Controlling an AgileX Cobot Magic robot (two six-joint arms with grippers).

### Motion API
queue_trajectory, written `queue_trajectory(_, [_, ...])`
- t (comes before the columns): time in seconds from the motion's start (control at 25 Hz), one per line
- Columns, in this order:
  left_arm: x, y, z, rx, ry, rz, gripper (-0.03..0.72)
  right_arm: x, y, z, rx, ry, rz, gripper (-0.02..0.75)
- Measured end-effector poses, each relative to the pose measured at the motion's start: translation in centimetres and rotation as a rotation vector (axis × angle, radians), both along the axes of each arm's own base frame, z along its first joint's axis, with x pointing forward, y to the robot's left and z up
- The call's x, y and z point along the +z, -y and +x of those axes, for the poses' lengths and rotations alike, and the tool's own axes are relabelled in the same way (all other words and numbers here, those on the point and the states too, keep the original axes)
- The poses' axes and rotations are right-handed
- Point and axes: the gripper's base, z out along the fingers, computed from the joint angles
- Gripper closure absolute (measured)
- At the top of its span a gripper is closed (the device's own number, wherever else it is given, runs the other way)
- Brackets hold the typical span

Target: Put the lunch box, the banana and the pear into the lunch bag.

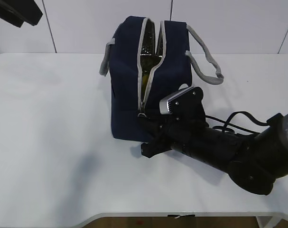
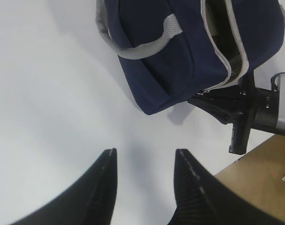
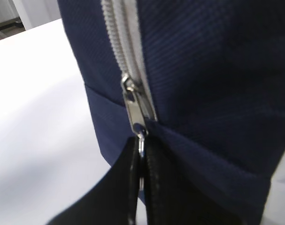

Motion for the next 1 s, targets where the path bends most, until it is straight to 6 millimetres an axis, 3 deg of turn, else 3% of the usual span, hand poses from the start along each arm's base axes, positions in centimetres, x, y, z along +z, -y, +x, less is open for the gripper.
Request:
queue_trajectory(0.44, [0.0, 0.0, 0.0, 0.0, 0.0, 0.0, 0.38, 1.1, 0.0, -0.5, 0.038, -0.063, -0.062, 0.731])
queue_trajectory(0.72, [0.0, 0.0, 0.0, 0.0, 0.0, 0.0, 0.38, 3.8, 0.5, -1.2, 0.027, -0.13, -0.099, 0.731])
queue_trajectory(1.0, [0.0, 0.0, 0.0, 0.0, 0.0, 0.0, 0.38, 7.7, 1.3, -2.1, -0.009, -0.124, -0.098, 0.731])
